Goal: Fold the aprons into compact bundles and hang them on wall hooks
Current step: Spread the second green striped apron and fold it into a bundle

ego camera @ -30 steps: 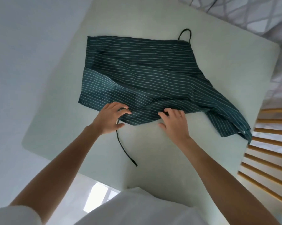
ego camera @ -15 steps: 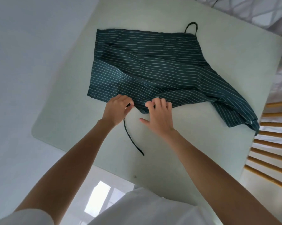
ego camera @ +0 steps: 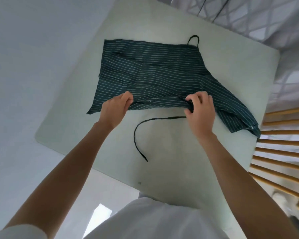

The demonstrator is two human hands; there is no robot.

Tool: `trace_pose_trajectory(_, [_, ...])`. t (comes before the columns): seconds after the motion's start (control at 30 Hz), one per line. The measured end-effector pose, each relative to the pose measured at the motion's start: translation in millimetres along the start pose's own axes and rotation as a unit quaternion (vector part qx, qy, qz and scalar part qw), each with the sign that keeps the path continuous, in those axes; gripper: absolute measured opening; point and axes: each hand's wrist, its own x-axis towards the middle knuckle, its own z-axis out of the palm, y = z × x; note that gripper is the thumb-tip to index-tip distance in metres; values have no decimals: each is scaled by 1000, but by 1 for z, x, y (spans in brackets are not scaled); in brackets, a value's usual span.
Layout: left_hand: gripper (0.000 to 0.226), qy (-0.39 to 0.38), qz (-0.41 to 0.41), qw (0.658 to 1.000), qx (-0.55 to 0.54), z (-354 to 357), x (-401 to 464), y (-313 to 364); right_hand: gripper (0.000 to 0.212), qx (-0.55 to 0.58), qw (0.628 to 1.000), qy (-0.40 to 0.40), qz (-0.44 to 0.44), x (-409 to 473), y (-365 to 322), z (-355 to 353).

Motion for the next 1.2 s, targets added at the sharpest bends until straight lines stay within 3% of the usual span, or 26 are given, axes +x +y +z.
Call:
trace_pose_trajectory(0.1, [18,0,-6,1000,-18,4,-6,5,22,80,995,-36,54,-12,28,-16])
trace_pose_trajectory(0.23, [18,-30,-4,998,-50,8,-21,13,14,232,965,-119,30,-28,48,-33])
trace_pose_trajectory(0.37, [18,-5,14,998,-56,5,-44,31,10,291,939,-171,69,-43,51,-60])
trace_pose_trajectory(0.6, [16,10,25,999,-28,1,-112,79,17,245,960,-136,24,-94,69,-88])
trace_pose_trajectory(0.77, [15,-10,-17,1000,2,19,-187,103,23,213,963,-165,-30,-152,79,-105])
trace_pose_trajectory(0.93, [19,-40,-55,998,17,40,-258,117,26,205,940,-264,-74,-215,81,-114])
trace_pose_trajectory(1.07, [21,-66,-40,997,5,49,-278,125,25,169,913,-359,-97,-250,80,-103])
trace_pose_trajectory(1.2, [17,-62,-43,997,-12,55,-246,136,47,127,842,-520,-65,-255,84,-96])
